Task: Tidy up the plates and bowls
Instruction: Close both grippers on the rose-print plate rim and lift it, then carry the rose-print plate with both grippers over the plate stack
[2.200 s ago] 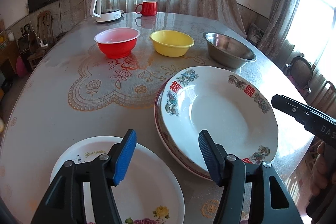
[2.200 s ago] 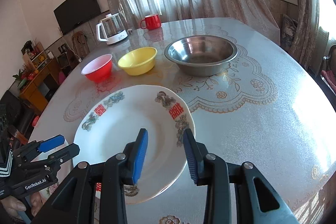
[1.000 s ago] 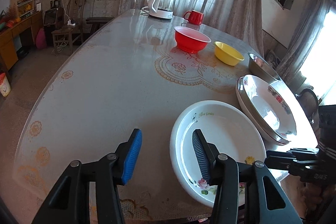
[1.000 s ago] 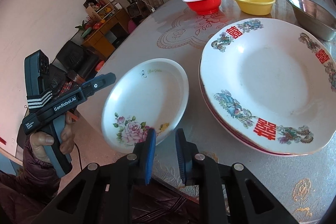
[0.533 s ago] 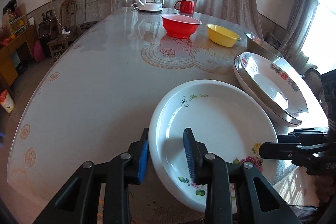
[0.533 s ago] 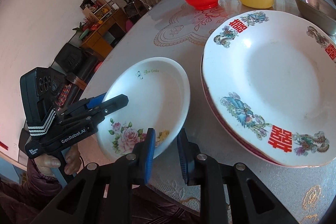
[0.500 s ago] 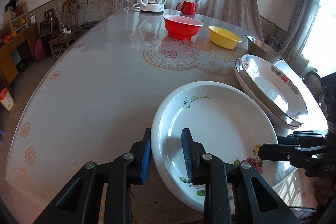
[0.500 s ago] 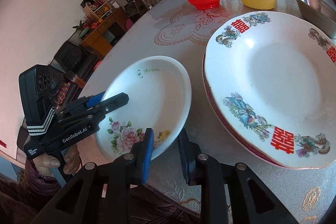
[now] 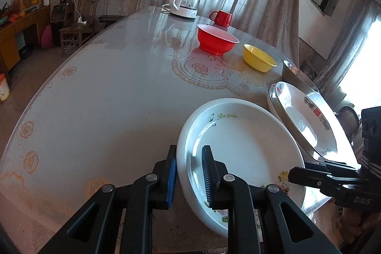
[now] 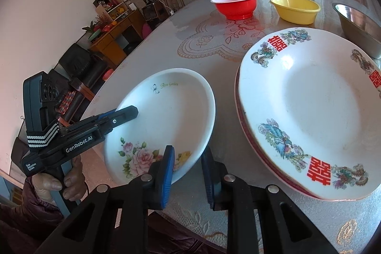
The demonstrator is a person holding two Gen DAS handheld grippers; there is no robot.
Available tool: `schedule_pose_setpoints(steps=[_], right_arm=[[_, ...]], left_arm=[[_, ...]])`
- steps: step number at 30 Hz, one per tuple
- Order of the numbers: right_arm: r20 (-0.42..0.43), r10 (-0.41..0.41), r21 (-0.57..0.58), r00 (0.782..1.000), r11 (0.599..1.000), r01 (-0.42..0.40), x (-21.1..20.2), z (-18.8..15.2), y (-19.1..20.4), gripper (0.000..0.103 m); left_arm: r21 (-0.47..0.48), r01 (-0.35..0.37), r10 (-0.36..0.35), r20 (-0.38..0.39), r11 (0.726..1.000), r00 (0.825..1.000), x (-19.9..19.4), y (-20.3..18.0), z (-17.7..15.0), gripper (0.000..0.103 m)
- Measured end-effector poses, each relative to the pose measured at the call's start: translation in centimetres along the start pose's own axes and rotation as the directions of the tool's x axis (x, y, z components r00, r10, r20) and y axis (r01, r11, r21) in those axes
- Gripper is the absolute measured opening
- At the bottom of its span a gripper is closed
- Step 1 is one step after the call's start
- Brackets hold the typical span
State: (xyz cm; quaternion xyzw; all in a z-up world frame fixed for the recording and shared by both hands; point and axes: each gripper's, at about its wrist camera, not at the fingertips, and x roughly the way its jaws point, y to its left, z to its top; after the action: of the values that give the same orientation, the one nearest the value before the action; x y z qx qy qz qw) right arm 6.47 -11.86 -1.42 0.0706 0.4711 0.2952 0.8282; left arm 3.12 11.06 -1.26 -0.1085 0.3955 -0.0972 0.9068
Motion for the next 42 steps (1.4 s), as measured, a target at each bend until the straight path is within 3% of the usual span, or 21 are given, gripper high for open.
schedule_pose_setpoints(steps=[4, 10, 21, 31, 42], right_arm=[[0.008, 0.011, 0.006, 1.000, 1.000, -0.012, -0.5, -0.1, 0.0, 0.022], [0.082, 0.018, 0.018, 0.996, 1.000, -0.020, -3.3, 0.7, -0.6, 0.022], [0.197, -0.066, 0.127, 0.978, 0.991, 0.042, -8.0, 1.1, -4.3, 0.022], [0.238, -0.214, 0.230, 0.948, 0.960, 0.159, -11.0, 0.8, -8.4, 0.022], [0.218, -0.271, 0.298, 0.938, 0.933, 0.200, -11.0, 0.4, -11.0, 0.022]], left_arm=[[0.023, 0.002, -0.003, 0.035, 1.000, 0.999, -0.7, -0.8, 0.7, 0.020], [0.022, 0.060, -0.062, 0.056, 0.998, 0.997, -1.1, -2.1, 2.5, 0.020], [0.120, 0.148, -0.158, 0.080, 0.982, 0.984, 0.7, -8.4, 6.0, 0.020], [0.213, 0.168, -0.176, 0.020, 0.963, 0.984, 4.3, -14.0, 6.6, 0.020], [0.263, 0.172, -0.170, -0.031, 0.949, 0.985, 6.0, -16.2, 5.9, 0.020]])
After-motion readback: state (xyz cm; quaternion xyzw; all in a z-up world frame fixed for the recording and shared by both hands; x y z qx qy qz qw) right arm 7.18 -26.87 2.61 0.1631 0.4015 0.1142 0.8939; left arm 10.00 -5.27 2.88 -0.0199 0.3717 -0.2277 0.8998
